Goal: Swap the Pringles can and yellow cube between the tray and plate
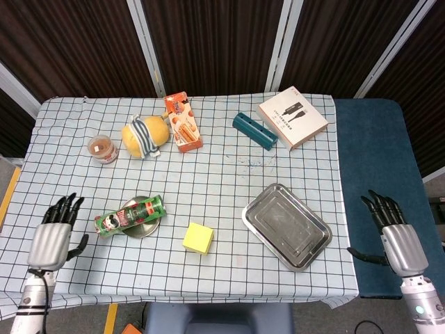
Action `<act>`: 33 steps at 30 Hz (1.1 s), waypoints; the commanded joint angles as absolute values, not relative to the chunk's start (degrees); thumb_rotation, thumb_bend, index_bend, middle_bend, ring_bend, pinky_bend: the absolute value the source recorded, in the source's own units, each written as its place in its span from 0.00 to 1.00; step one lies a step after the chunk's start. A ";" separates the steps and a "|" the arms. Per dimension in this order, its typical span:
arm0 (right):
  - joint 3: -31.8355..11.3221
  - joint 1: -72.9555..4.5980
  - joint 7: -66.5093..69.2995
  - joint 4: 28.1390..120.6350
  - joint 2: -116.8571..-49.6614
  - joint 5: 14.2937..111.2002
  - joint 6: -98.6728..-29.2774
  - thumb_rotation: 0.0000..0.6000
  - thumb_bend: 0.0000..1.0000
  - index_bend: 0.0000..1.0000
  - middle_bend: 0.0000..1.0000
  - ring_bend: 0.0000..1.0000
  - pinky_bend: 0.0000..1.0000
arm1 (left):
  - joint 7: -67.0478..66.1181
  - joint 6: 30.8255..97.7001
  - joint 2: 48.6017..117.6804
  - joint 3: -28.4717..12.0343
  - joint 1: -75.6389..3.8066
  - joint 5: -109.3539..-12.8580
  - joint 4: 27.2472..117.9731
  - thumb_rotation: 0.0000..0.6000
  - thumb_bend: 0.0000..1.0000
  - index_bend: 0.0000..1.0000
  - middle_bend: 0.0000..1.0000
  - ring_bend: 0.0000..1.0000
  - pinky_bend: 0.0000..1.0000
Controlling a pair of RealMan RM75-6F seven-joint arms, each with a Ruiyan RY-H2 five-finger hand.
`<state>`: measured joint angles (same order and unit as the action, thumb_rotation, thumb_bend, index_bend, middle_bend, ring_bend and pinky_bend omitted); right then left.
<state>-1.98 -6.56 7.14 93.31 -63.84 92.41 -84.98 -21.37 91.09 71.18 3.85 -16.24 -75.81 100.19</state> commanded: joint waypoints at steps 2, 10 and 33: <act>-1.78 -9.31 2.22 96.93 -63.33 93.57 -80.86 1.00 0.06 0.00 0.00 0.00 0.00 | -16.27 94.32 70.74 5.07 -11.12 -79.17 93.63 1.00 0.38 0.00 0.00 0.00 0.15; -2.82 -15.66 -1.68 104.83 -62.68 95.37 -72.86 1.00 0.06 0.00 0.00 0.00 0.11 | -15.38 92.89 69.02 3.98 -10.08 -80.63 94.69 1.00 0.37 0.00 0.00 0.00 0.15; -8.59 -36.36 -32.48 117.01 -77.89 65.50 -51.70 1.00 0.06 0.00 0.02 0.00 0.15 | -15.72 87.25 66.84 0.61 -8.77 -79.24 96.06 1.00 0.38 0.00 0.00 0.00 0.14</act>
<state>-8.09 -34.03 -29.35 116.72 -75.07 69.14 -51.94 -15.74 87.29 66.88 0.66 -8.81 -79.28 96.03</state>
